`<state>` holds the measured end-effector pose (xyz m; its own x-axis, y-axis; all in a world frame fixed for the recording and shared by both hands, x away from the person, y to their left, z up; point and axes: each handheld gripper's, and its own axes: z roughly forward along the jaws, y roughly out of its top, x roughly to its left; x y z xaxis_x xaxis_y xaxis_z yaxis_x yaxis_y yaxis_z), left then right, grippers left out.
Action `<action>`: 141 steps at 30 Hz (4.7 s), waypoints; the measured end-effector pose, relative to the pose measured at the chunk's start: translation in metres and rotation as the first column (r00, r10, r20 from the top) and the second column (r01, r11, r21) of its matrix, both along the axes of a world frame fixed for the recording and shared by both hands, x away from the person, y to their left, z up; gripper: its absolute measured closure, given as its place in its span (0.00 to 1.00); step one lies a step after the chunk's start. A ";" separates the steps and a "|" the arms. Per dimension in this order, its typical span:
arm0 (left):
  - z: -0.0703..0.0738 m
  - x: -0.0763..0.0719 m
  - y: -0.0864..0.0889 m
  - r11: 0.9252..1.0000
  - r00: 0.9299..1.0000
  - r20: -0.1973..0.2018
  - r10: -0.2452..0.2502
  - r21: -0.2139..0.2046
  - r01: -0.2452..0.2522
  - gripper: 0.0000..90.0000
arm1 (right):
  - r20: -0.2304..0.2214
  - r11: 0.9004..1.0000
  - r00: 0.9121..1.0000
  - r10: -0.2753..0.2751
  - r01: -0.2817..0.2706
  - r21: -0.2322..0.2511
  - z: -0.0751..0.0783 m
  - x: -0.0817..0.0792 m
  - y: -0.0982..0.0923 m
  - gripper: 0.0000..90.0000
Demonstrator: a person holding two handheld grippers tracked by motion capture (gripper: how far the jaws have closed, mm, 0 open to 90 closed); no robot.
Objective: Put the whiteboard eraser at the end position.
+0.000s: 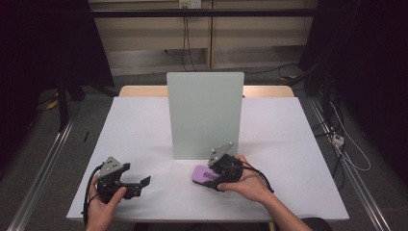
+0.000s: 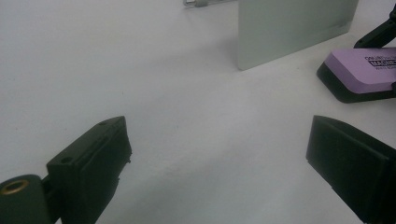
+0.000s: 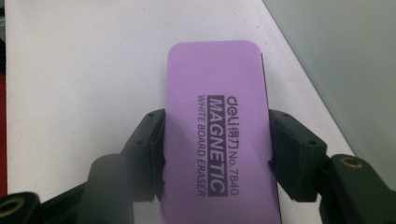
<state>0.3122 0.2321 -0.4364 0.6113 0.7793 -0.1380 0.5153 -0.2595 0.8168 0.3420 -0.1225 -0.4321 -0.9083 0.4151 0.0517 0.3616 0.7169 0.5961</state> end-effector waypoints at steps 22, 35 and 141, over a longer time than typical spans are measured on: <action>-0.002 0.001 0.001 1.000 1.000 -0.006 0.006 0.001 -0.006 0.07 | -0.035 0.999 0.999 -0.028 0.029 0.039 0.000 0.002 -0.005 0.34; -0.002 0.000 0.001 1.000 1.000 -0.003 0.001 0.003 -0.001 0.07 | -0.020 0.994 0.998 -0.064 0.066 0.082 0.002 0.003 -0.007 0.16; 0.004 0.000 0.005 0.998 0.998 0.037 0.053 -0.039 -0.051 0.06 | 0.163 0.680 0.686 -0.709 0.604 0.417 -0.011 -0.075 -0.148 0.07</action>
<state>0.3124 0.2371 -0.4324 0.5753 0.8050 -0.1454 0.4956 -0.2017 0.8448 0.2667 -0.2701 -0.4436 -0.3933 0.9166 0.0710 0.4383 0.1191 0.8909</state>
